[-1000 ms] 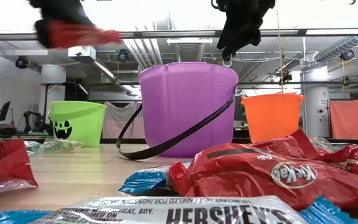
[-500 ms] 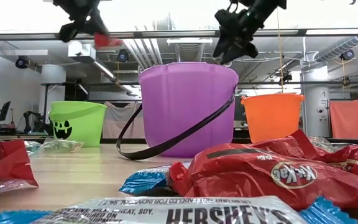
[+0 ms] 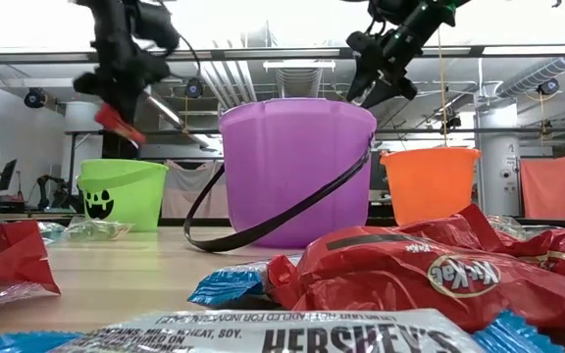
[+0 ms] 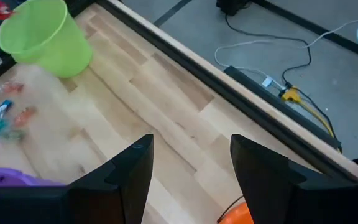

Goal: Sort candy by brand, put in halloween buckets
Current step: Put the red chocolate into the green bucket, then put the green gummy into the orange bucket

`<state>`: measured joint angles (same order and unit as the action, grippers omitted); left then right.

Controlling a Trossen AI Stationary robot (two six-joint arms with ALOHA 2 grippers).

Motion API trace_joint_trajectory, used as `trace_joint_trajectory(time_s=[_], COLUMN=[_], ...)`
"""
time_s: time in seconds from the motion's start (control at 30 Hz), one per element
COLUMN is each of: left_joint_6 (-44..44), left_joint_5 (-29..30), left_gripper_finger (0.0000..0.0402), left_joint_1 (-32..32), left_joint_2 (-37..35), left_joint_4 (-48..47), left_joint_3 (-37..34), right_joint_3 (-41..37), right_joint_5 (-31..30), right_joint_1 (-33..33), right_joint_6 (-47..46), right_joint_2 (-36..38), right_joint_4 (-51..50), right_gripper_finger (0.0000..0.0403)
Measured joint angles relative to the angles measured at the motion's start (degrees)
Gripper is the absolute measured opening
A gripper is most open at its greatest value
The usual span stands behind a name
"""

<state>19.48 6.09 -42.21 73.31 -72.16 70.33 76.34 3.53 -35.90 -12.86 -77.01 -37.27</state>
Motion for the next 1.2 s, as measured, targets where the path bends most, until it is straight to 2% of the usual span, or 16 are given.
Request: trace_joint_trajectory(time_s=[0.17, 0.4, 0.67, 0.8, 0.93, 1.1, 1.2], left_joint_6=[-2.9, -4.4, -4.1, -2.6, -0.5, 2.6, 4.0], left_joint_5=[5.3, 6.0, 3.8, 3.3, 1.8, 1.7, 4.0], left_gripper_finger=[0.0033, 0.0092, 0.0113, 0.0114, 0.0114, 0.0114, 0.0114], left_joint_1=[-0.1, -0.1, 2.5, 6.8, 12.9, 21.3, 25.5], left_joint_2=[4.5, 6.8, 3.5, 0.0, -3.7, -7.8, -8.4], left_joint_4=[0.3, 0.5, 1.3, 4.8, 10.8, 17.7, 19.3], left_joint_3=[-0.4, 0.1, 7.5, 11.9, 13.7, 12.5, 12.1], right_joint_3=[0.0, 0.0, -0.3, -2.2, -8.1, -20.1, -26.7], right_joint_5=[0.7, 3.3, 16.0, 17.3, 16.9, 13.2, 9.6], right_joint_1=[0.0, 0.1, 2.2, 7.7, 15.3, 23.6, 26.2], right_joint_6=[-0.7, -1.5, -5.7, -8.8, -11.1, -14.6, -11.2], right_joint_2=[0.0, 0.0, 1.7, 3.4, 5.7, 9.3, 11.1], right_joint_4=[-3.4, -10.7, -25.9, -33.8, -34.0, -29.3, -23.5], right_gripper_finger=[0.0205, 0.0206, 0.0205, 0.0205, 0.0205, 0.0205, 0.0205])
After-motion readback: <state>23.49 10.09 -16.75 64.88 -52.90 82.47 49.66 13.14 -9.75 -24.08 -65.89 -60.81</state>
